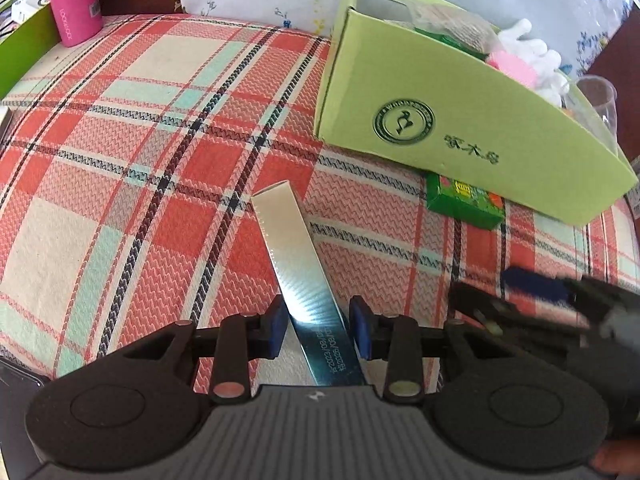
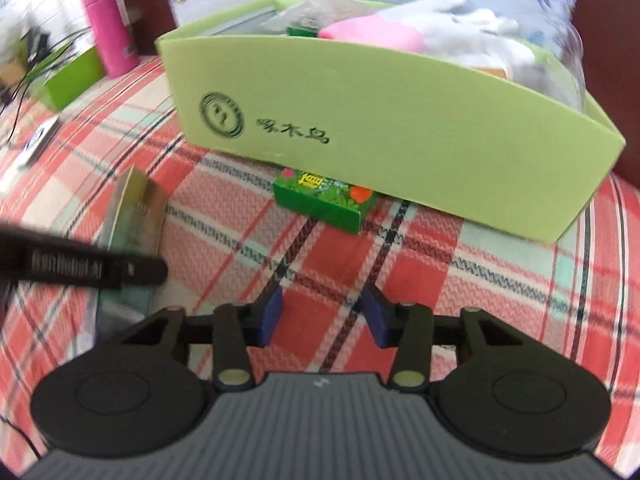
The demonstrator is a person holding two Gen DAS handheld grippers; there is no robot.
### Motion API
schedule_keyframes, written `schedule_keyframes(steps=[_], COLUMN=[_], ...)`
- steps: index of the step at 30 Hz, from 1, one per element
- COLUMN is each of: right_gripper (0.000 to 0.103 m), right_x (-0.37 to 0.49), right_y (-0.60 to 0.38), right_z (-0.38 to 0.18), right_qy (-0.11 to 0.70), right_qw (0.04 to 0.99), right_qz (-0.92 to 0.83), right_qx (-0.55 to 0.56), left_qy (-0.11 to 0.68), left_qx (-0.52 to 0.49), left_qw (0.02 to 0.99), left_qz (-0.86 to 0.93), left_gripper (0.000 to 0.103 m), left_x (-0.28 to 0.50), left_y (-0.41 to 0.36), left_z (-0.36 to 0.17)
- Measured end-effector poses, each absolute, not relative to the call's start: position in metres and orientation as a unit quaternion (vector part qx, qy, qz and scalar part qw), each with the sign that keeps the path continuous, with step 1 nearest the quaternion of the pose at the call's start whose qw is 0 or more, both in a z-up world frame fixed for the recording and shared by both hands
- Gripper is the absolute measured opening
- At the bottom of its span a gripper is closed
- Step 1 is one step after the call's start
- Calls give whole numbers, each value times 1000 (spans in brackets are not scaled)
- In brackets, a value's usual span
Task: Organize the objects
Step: 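Grasp the green candy packet with the right tool while the left holds the blue box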
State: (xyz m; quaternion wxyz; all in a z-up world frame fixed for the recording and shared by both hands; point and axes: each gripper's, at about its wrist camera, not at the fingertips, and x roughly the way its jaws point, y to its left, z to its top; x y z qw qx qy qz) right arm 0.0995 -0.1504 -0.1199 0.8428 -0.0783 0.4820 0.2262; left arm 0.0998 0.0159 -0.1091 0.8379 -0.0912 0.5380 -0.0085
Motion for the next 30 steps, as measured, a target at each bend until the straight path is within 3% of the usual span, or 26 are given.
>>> schedule_keyframes(steps=[1, 2, 5, 8, 12, 16, 30], right_gripper=[75, 81, 91, 94, 94, 65, 62], right_x=[103, 107, 123, 136, 147, 150, 47], right_y=[-147, -143, -134, -124, -118, -120, -176], right_z=[-119, -118, -116, -116, -114, -114, -117], right_qy=[489, 495, 512, 515, 506, 496, 458], right_qw=[841, 839, 838, 842, 852, 860, 845], right_qz=[224, 219, 185, 157, 137, 118, 249], right_qx=[-63, -50, -34, -17, 1, -3, -119], left_qy=[538, 538, 536, 538, 539, 540, 537], left_qx=[-94, -101, -113, -116, -107, -113, -106], left_qw=[838, 837, 836, 835, 835, 834, 837], left_qz=[-7, -8, -13, -12, -17, -18, -20], left_gripper=[36, 36, 36, 36, 36, 36, 36], left_x=[97, 95, 92, 93, 97, 99, 95], left_y=[17, 19, 23, 23, 20, 23, 19], left_z=[-109, -109, -109, -110, -111, -111, -110])
